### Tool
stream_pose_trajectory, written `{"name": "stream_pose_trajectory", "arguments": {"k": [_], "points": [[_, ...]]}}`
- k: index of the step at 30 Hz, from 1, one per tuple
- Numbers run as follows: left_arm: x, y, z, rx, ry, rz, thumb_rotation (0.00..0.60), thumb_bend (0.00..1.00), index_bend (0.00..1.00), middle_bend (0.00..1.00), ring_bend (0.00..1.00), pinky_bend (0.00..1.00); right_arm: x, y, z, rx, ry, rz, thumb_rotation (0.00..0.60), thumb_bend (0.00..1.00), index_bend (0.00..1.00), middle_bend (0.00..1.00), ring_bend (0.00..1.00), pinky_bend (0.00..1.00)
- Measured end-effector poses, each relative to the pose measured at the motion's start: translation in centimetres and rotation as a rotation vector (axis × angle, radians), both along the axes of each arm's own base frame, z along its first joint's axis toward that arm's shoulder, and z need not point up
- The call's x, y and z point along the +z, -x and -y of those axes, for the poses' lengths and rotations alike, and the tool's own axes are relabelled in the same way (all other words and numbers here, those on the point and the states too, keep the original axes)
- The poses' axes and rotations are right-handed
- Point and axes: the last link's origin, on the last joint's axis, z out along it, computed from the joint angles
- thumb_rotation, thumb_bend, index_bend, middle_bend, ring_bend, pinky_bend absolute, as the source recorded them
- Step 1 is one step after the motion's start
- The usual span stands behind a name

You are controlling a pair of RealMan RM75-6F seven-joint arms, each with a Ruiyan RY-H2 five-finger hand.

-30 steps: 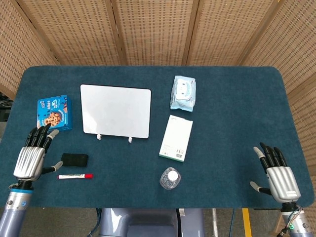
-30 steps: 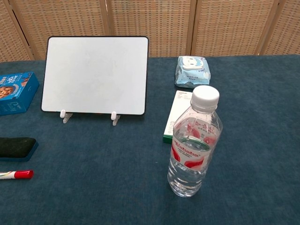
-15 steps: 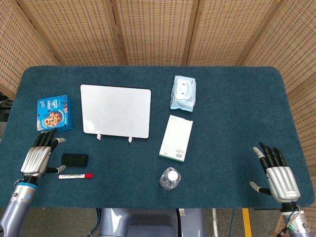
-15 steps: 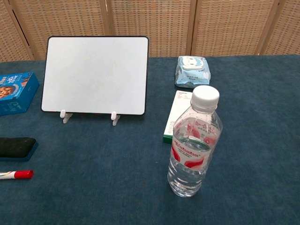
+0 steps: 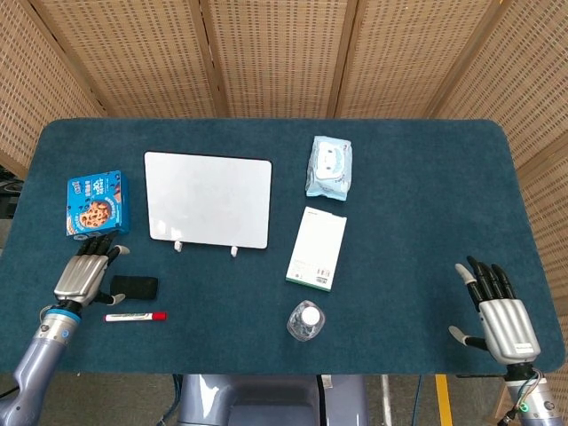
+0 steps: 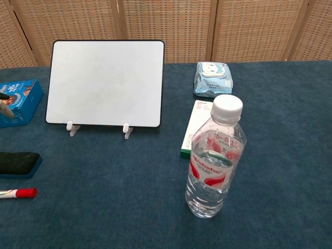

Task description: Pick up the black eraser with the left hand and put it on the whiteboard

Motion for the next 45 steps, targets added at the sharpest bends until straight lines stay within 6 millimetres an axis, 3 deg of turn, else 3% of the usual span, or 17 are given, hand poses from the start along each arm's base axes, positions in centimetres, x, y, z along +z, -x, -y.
{"name": "stream_pose_trajectory", "arguments": {"k": [12,22,45], "points": [[-0.4,-0.4,0.2,-0.024,0.043,-0.083,0.6,0.02,0.26,0.0,0.0,0.0,0.3,0.1,0.0,0.004,0.008,0.012,0.6,0.05,0.03,0.0,0.0,0.0],[-1.7,0.5,0.7,-0.049,0.052,-0.156,0.6,0.02,0.26,0.0,0.0,0.0,0.4,0.1,0.0,0.005,0.016,0.02,0.6,0.05,0.03,0.0,0.0,0.0],[-3.7,1.0,0.6,-0.06,0.053,-0.185,0.6,0.03,0.3,0.0,0.0,0.0,0.6,0.1,0.1,0.006,0.023,0.026,0.6,0.05,0.03,0.0,0.0,0.0]]}}
